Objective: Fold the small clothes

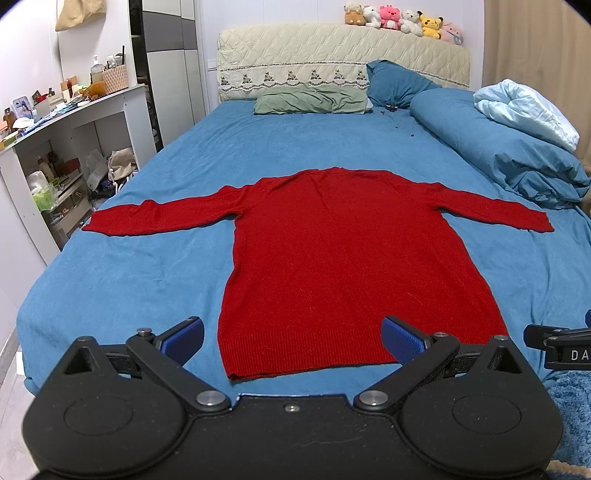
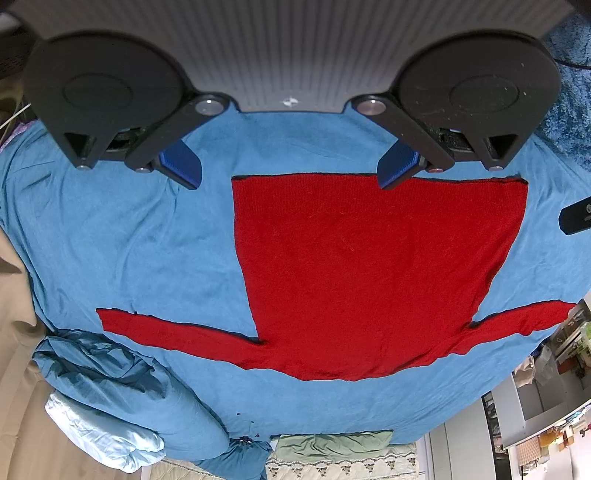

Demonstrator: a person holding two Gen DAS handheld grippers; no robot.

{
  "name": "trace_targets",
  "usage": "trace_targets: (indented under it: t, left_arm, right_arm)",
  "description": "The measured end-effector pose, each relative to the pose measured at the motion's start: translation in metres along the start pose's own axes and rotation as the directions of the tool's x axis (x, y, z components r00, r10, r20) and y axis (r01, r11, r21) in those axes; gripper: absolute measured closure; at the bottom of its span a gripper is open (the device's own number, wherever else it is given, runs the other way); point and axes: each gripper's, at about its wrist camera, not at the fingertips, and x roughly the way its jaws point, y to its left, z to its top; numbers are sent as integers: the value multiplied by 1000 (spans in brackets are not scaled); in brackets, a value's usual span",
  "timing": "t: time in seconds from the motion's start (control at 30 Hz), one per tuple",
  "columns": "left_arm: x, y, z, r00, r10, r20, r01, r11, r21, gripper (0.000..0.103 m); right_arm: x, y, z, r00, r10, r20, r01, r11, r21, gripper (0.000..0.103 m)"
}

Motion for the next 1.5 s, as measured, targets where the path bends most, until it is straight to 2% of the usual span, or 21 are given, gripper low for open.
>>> trace_targets:
  t: [1.5]
  left_arm:
    - [0, -2, 0, 1000, 8, 2, -8, 1000, 3, 0]
  right_arm:
    - [-1, 5, 2, 1000, 16, 0, -16, 1000, -12, 0]
